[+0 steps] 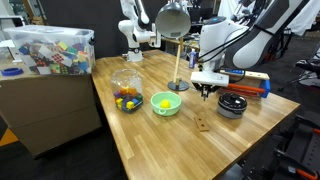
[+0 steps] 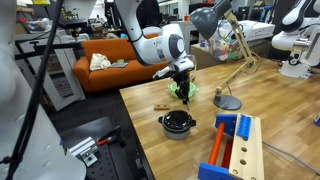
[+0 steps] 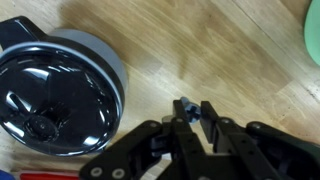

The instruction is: Take the screw from the wooden board and put it on the table

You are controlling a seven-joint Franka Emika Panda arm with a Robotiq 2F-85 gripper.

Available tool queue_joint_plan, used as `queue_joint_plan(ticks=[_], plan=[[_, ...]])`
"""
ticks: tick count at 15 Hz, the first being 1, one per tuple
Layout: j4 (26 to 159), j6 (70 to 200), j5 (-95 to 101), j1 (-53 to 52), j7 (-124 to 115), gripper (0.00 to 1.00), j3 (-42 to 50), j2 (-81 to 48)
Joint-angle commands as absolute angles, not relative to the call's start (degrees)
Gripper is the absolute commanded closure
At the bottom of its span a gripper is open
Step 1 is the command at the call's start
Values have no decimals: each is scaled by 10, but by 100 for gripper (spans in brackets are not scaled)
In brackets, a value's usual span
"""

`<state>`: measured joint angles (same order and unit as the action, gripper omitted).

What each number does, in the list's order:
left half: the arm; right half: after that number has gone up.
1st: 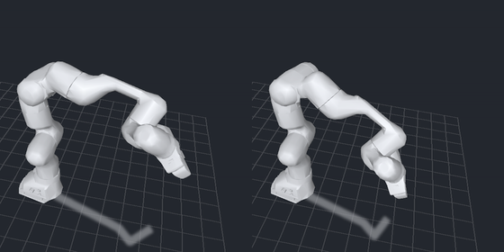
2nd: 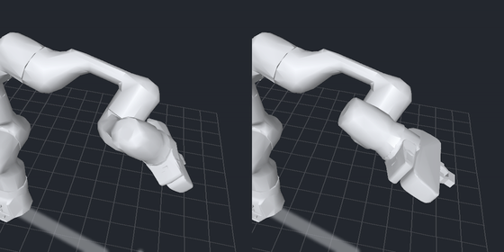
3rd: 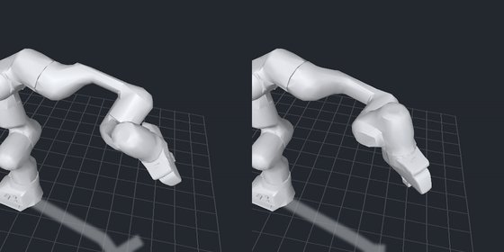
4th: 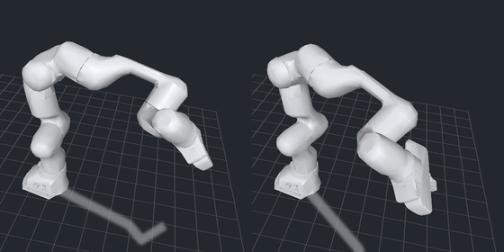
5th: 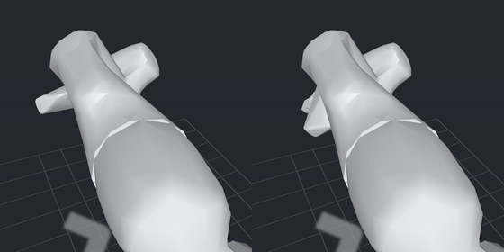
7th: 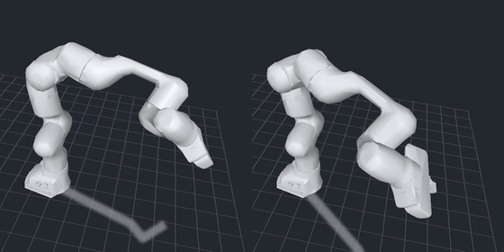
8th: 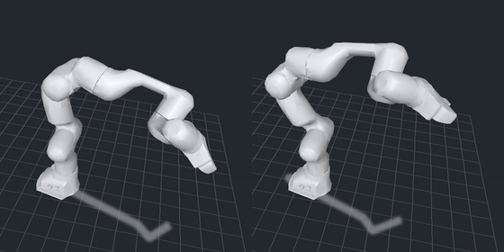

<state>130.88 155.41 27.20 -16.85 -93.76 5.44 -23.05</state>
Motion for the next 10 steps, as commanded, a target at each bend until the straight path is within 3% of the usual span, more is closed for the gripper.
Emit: queue_joint_plan(ticks=[1, 10], plan=[[1282, 1541, 293, -203, -961, 95, 90, -266], [1251, 1528, 306, -250, -973, 95, 131, -301]])
